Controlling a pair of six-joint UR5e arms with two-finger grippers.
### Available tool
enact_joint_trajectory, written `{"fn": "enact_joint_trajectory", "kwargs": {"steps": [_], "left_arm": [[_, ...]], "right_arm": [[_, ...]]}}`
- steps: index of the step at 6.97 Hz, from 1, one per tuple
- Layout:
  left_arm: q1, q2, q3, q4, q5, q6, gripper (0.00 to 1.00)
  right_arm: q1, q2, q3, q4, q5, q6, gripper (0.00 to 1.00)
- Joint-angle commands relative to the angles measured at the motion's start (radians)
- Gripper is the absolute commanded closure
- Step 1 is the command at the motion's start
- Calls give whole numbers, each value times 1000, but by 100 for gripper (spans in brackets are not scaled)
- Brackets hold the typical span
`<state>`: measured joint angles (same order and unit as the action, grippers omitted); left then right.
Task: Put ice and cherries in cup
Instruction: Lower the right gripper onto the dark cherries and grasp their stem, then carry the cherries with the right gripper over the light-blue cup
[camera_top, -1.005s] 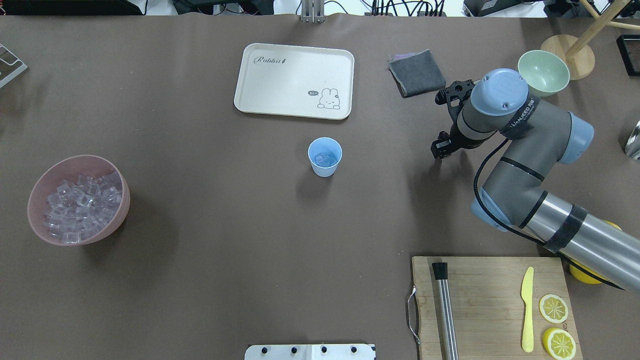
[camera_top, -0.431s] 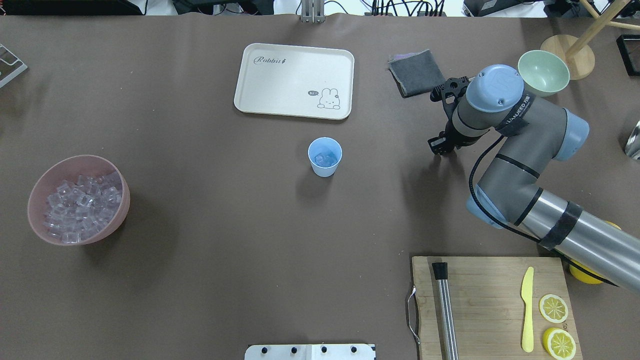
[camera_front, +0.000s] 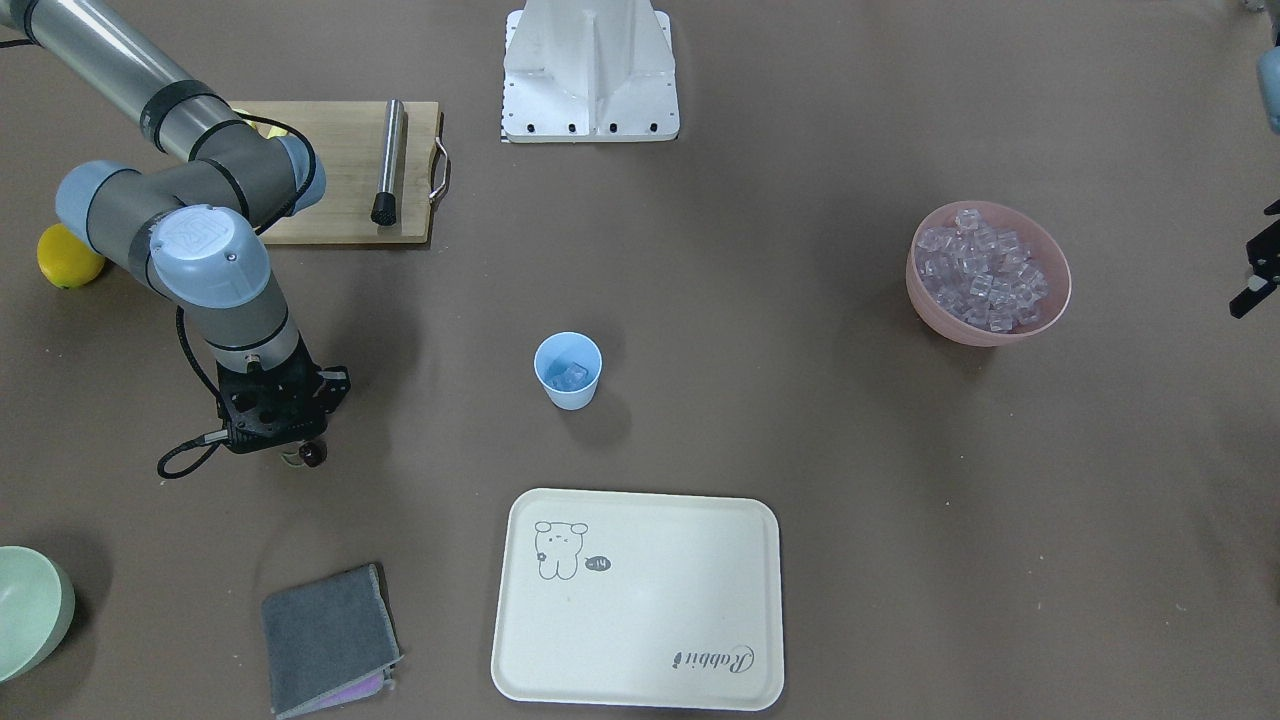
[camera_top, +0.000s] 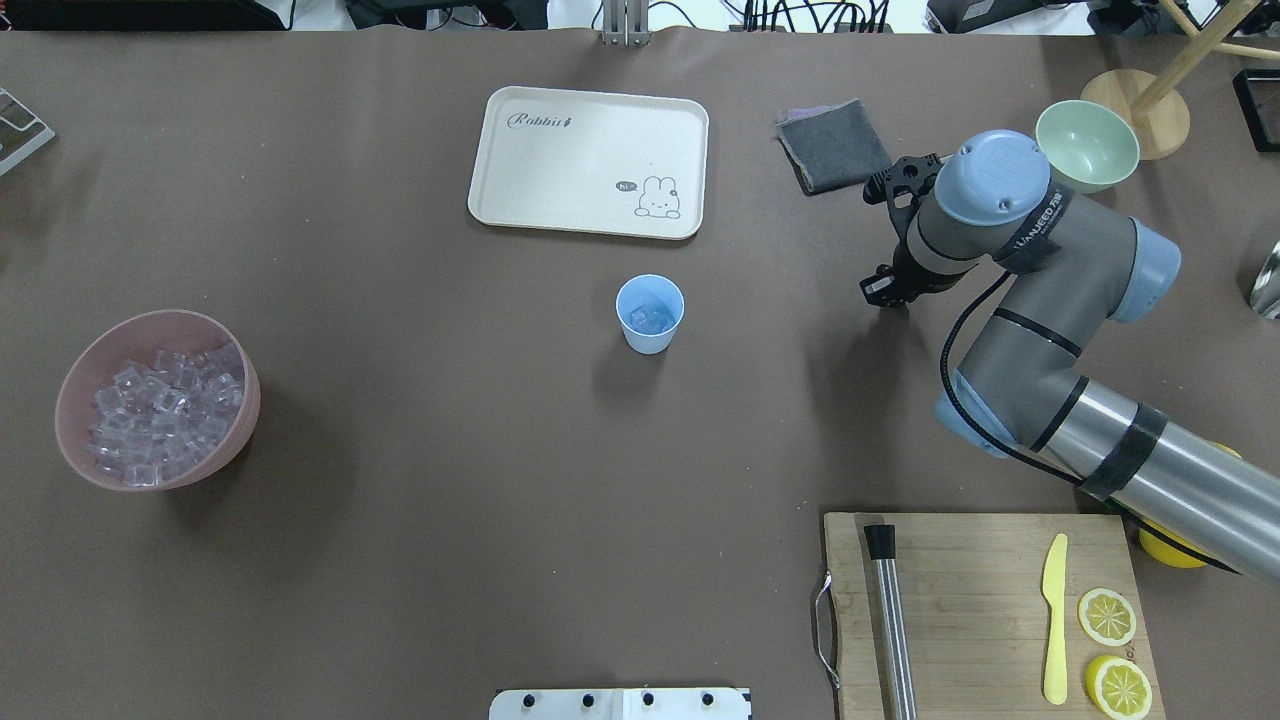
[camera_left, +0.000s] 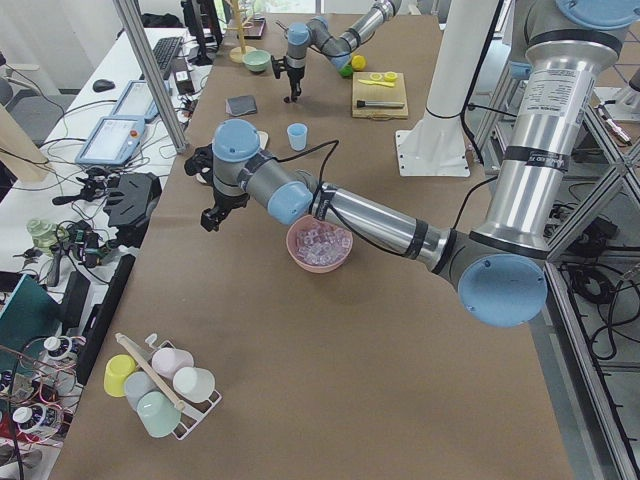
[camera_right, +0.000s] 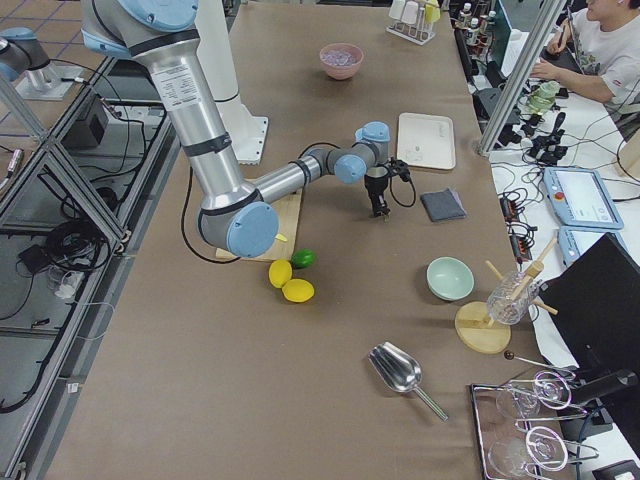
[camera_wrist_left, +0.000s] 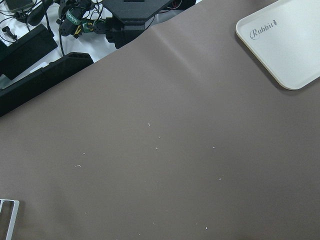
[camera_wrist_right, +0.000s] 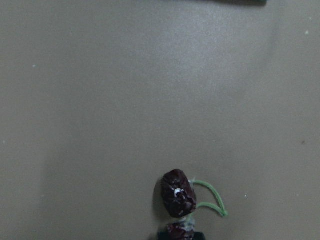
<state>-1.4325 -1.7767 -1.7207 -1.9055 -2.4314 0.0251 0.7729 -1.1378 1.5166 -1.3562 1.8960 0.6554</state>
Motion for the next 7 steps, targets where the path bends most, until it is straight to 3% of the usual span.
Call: {"fn": "enact_joint_trajectory", "kwargs": {"steps": [1, 3, 4, 7], "left_arm": [[0, 19, 0, -21, -2, -5, 2], [0, 19, 0, -23, -2, -10, 2], [1, 16, 0, -23, 0, -10, 2], [1, 8, 1, -23, 0, -7, 2]], "right_arm": [[38, 6, 58, 0, -2, 4, 100], [83, 12, 178, -9, -2, 19, 100], [80, 42, 212, -9, 0, 124, 100], [13, 168, 200, -9, 3, 154, 100]]}}
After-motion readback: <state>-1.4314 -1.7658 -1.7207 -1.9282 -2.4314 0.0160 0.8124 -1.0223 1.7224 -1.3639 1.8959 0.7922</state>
